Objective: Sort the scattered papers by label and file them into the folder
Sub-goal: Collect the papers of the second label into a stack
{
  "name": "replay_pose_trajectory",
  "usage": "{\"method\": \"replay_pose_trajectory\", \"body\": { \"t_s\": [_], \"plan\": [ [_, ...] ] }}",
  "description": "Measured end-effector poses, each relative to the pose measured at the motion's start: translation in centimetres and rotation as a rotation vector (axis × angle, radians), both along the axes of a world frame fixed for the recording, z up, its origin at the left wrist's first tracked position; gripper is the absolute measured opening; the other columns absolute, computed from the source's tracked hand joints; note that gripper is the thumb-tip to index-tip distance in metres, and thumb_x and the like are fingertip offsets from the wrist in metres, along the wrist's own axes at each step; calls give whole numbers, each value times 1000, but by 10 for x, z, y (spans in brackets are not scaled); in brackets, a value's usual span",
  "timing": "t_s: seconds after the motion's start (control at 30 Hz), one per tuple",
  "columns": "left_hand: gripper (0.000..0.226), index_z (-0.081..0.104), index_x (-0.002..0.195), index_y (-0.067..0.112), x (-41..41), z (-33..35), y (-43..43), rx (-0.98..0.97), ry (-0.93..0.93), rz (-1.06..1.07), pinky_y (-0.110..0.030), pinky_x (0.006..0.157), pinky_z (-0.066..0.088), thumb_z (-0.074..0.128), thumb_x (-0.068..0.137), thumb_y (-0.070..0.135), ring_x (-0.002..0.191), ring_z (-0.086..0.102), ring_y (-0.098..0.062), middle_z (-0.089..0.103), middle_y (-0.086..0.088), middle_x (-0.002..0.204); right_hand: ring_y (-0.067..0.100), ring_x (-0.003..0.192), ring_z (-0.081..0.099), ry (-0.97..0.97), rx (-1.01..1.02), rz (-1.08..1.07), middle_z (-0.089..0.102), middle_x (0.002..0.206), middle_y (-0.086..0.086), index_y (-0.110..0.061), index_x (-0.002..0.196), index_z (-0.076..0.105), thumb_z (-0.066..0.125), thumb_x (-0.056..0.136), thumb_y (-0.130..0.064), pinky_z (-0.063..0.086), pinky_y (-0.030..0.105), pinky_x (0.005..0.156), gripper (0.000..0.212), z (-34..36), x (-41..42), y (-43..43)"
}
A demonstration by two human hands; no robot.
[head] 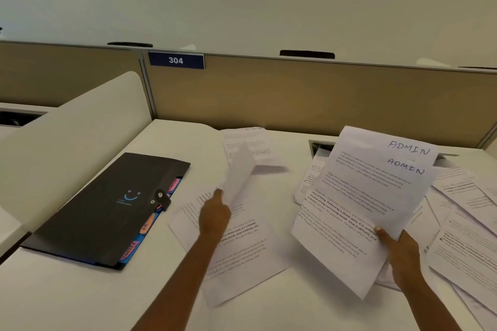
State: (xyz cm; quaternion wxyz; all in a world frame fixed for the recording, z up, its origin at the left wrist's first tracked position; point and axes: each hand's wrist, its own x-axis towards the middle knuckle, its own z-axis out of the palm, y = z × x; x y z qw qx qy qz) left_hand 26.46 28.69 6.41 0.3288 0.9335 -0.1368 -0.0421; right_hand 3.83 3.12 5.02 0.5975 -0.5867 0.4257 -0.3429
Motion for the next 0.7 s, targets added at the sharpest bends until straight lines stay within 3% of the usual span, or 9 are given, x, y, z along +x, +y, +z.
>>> {"method": "replay_pose_trajectory", "body": {
  "t_s": [0.17,0.4,0.5,0.6,0.7],
  "plan": [
    [30,49,116,0,22,20,13,-238,37,82,-32,70,47,39,88,-1,96,59,-36,59,-19,118,32,100,51,-21,31,-12,53,110,10,0,126,46,55,87,-2,41,50,95,40,-6,-2,-4],
    [29,48,119,0,19,17,14,-270,54,106,-30,74,46,41,91,3,101,59,-34,57,-18,123,38,102,54,10,55,10,55,122,21,0,124,47,55,87,-4,43,50,93,38,-8,-7,-8],
    [28,47,120,2,11,11,10,-244,84,96,-30,73,46,41,94,7,94,60,-30,57,-16,122,33,98,53,27,47,22,56,123,23,1,123,48,56,87,-4,43,49,93,37,-10,-14,-10],
    [34,44,127,4,-1,-2,0,-156,109,45,-36,85,48,41,94,8,105,58,-31,54,-14,129,32,96,54,44,66,75,57,121,20,-1,124,47,55,87,-5,46,46,87,38,-14,-21,-7],
    [39,42,132,2,-12,-16,-11,-72,177,39,-41,99,41,42,93,6,119,50,-35,50,-16,134,22,81,58,71,76,140,58,108,10,-9,116,49,55,88,-6,48,33,67,29,-15,-27,-1]
  ]
}}
